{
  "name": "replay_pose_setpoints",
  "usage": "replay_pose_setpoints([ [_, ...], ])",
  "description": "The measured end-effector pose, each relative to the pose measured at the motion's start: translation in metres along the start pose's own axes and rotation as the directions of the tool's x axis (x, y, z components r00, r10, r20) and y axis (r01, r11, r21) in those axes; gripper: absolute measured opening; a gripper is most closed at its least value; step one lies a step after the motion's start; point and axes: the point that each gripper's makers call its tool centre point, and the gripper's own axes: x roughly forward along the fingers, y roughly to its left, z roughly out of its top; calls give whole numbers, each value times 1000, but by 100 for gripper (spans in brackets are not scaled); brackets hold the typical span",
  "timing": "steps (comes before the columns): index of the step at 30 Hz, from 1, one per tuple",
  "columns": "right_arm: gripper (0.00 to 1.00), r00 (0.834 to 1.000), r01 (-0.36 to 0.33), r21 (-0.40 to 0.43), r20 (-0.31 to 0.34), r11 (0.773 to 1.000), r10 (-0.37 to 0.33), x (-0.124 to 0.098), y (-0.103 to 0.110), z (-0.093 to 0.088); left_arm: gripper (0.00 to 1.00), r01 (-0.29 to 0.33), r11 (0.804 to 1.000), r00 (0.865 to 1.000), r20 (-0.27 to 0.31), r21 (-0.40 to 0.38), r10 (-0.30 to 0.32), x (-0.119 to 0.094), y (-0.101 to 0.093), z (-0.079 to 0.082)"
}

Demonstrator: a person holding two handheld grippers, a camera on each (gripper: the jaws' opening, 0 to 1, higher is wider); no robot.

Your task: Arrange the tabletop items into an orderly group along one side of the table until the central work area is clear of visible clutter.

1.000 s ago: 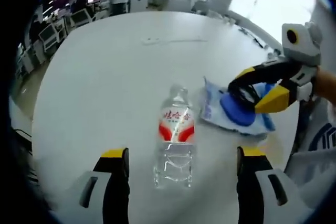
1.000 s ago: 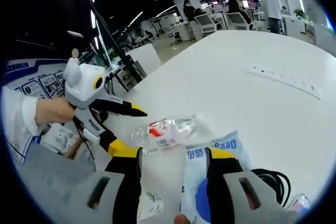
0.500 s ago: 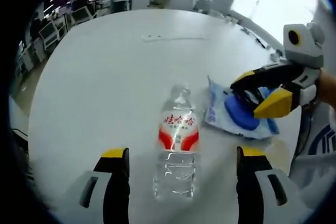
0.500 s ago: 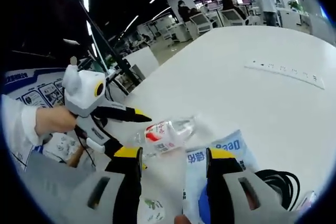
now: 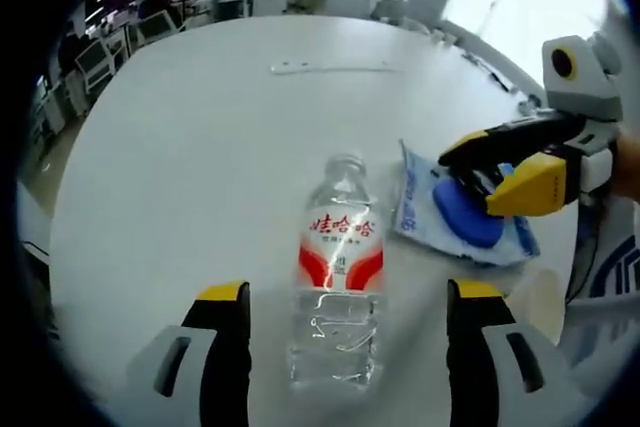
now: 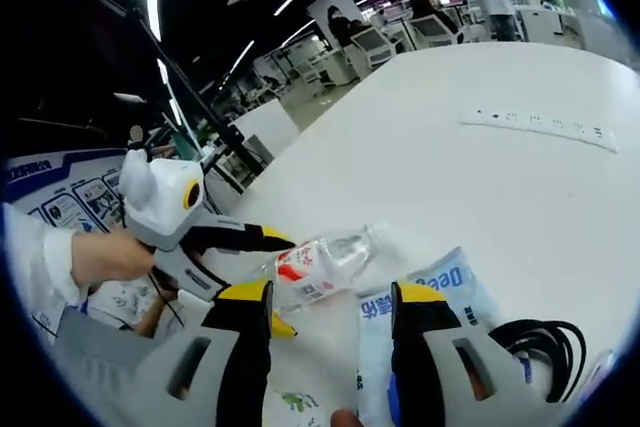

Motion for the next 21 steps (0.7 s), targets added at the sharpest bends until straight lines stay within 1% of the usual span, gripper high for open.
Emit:
replay_pose_setpoints([
  [2, 45, 1000, 4, 16, 10, 1000, -4, 0, -1, 1, 75, 4, 1000, 1000, 6, -10, -4, 1, 0, 1],
  [3, 45, 1000, 4, 27, 15, 1000, -5, 1, -2, 2, 74, 16, 999, 1000, 18, -28, -15, 3, -1, 2],
  [5, 45, 1000, 5, 41, 15, 999, -5, 3, -4, 3, 73, 12, 999, 1000, 18, -48, -11, 4, 1, 1],
  [8, 45, 1000, 6, 39, 17, 999, -7, 4, -5, 6, 70, -9, 999, 1000, 19, -31, 10, 6, 5, 0],
  [10, 45, 1000, 1, 49, 24, 999, -2, 6, -5, 9, 69, -9, 1000, 1000, 14, -21, 10, 8, 5, -2],
  [13, 45, 999, 1, 75, 37, 997, -4, 8, -7, 11, 61, -17, 1000, 1000, -11, -14, 17, 10, 7, -8],
  [17, 45, 999, 5, 92, 34, 996, -8, 15, -13, 11, 55, -28, 1000, 1000, -7, 2, 28, 10, 8, -8],
  [19, 45, 999, 5, 102, 34, 995, -8, 17, -13, 11, 51, -35, 999, 999, -9, 24, 36, 10, 10, -8],
  [21, 45, 999, 3, 112, 35, 994, -7, 19, -13, 10, 50, -35, 999, 999, 2, 32, 35, 10, 9, -6],
])
